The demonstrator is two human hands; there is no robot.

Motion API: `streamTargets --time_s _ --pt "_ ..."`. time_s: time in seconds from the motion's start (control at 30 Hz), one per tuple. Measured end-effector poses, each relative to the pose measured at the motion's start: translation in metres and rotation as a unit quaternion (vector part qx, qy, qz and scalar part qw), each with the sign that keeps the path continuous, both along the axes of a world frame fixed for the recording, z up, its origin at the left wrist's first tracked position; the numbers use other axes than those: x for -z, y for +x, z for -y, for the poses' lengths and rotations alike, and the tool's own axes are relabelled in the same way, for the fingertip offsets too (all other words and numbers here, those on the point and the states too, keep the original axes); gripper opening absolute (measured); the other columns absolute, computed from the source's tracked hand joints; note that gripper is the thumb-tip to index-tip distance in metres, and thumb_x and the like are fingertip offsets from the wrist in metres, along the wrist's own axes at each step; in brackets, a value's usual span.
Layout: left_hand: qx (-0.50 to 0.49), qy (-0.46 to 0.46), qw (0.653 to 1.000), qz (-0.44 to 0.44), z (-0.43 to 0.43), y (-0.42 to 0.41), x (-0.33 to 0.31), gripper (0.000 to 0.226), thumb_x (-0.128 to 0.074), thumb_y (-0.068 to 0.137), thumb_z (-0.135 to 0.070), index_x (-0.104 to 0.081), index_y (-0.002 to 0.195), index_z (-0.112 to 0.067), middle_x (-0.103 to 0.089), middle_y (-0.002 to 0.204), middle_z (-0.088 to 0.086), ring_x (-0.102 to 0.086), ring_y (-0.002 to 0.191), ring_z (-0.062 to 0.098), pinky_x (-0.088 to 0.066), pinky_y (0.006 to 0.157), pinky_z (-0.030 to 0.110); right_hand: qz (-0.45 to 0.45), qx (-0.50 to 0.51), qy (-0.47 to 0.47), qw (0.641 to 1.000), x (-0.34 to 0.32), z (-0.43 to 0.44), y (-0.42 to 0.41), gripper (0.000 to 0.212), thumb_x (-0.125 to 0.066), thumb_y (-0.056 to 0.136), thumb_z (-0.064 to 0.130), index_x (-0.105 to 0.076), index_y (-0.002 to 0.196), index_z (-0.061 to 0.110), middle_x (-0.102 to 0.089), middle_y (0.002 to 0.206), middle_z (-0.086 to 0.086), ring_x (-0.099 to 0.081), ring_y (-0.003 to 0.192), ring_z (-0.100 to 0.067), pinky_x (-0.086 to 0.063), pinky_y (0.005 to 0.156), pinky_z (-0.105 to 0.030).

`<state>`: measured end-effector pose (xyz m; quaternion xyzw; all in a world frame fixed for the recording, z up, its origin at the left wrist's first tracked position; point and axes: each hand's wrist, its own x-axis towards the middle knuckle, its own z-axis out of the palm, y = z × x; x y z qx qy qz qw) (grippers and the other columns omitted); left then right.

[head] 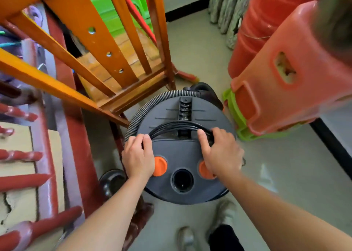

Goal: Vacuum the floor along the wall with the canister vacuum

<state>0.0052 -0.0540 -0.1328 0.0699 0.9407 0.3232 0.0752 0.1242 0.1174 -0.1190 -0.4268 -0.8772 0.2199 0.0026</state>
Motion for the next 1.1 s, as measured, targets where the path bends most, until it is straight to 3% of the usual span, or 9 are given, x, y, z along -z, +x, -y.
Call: streamTargets --time_s 0.23,0.3,0.43,0.6,0.7,0.8,1.0,1.1 --pt "0.037 -0.054 0.998 0.014 -0.014 -0.070 -0.001 0.035 -0.036 0.097 -0.034 -0.061 0.091 -0.011 -0.054 0.095 0.009 -0.050 0.101 0.034 -0.035 0.083 0.039 -0.015 0.014 -0.022 1.000 0.002 -0.002 -0.054 0.052 -0.034 0.096 0.061 -0.058 0.092 0.015 -0.064 0.092 -0.004 -0.057 0.096 -0.030 -0.042 0.070 -0.040" --pt "0.048 -0.079 0.995 0.024 -0.019 -0.086 -0.002 0.028 -0.038 0.100 -0.025 -0.059 0.089 -0.012 -0.052 0.095 0.013 -0.047 0.103 0.035 -0.034 0.088 0.041 -0.017 0.018 -0.044 0.999 0.003 -0.002 -0.064 0.051 -0.034 0.097 0.060 -0.058 0.096 0.015 -0.064 0.097 -0.004 -0.056 0.100 -0.029 -0.043 0.075 -0.042" --pt "0.047 -0.125 0.990 0.042 -0.027 -0.106 -0.010 0.027 -0.032 0.101 -0.028 -0.044 0.078 -0.022 -0.045 0.091 0.010 -0.044 0.102 0.035 -0.035 0.089 0.046 -0.022 0.011 -0.064 0.998 0.004 -0.007 -0.082 0.050 -0.033 0.098 0.057 -0.059 0.102 0.015 -0.063 0.102 -0.004 -0.054 0.105 -0.029 -0.043 0.079 -0.042" --pt "0.044 -0.218 0.971 0.087 -0.037 -0.110 -0.021 0.029 -0.020 0.100 -0.033 -0.045 0.093 -0.021 -0.043 0.100 0.012 -0.042 0.109 0.037 -0.036 0.087 0.046 -0.002 0.003 -0.061 0.998 0.006 -0.012 -0.088 0.052 -0.031 0.098 0.057 -0.059 0.104 0.014 -0.063 0.103 -0.005 -0.054 0.106 -0.028 -0.044 0.079 -0.042" --pt "0.060 -0.255 0.959 0.104 -0.041 -0.103 -0.023 0.041 -0.017 0.100 -0.036 -0.046 0.122 -0.018 -0.046 0.123 0.018 -0.040 0.117 0.039 -0.035 0.096 0.048 -0.011 -0.005 -0.066 0.998 0.005 -0.012 -0.086 0.052 -0.031 0.099 0.056 -0.059 0.102 0.012 -0.063 0.103 -0.006 -0.053 0.106 -0.029 -0.044 0.080 -0.043" --pt "0.044 -0.240 0.961 0.130 -0.047 -0.094 -0.027 0.052 -0.021 0.101 -0.047 -0.032 0.144 -0.019 -0.040 0.141 0.016 -0.036 0.128 0.037 -0.032 0.103 0.049 0.011 -0.024 -0.078 0.997 0.002 -0.016 -0.086 0.050 -0.030 0.100 0.054 -0.058 0.105 0.012 -0.061 0.107 -0.006 -0.051 0.109 -0.029 -0.042 0.084 -0.043" --pt "0.063 -0.253 0.961 0.087 -0.042 -0.080 -0.031 0.053 -0.023 0.100 -0.050 -0.036 0.138 -0.016 -0.042 0.135 0.016 -0.040 0.123 0.035 -0.037 0.098 0.048 0.108 -0.101 -0.093 0.985 -0.014 -0.027 -0.084 0.055 -0.025 0.100 0.057 -0.056 0.112 0.013 -0.056 0.120 -0.008 -0.044 0.118 -0.030 -0.043 0.091 -0.045" --pt "0.070 -0.268 0.958 0.077 -0.043 -0.080 -0.029 0.053 -0.022 0.100 -0.051 -0.037 0.136 -0.015 -0.043 0.131 0.015 -0.041 0.120 0.035 -0.040 0.097 0.048 0.146 -0.137 -0.078 0.977 -0.039 -0.050 -0.093 0.056 -0.034 0.098 0.060 -0.055 0.127 0.016 -0.052 0.131 -0.008 -0.041 0.127 -0.030 -0.043 0.097 -0.043"
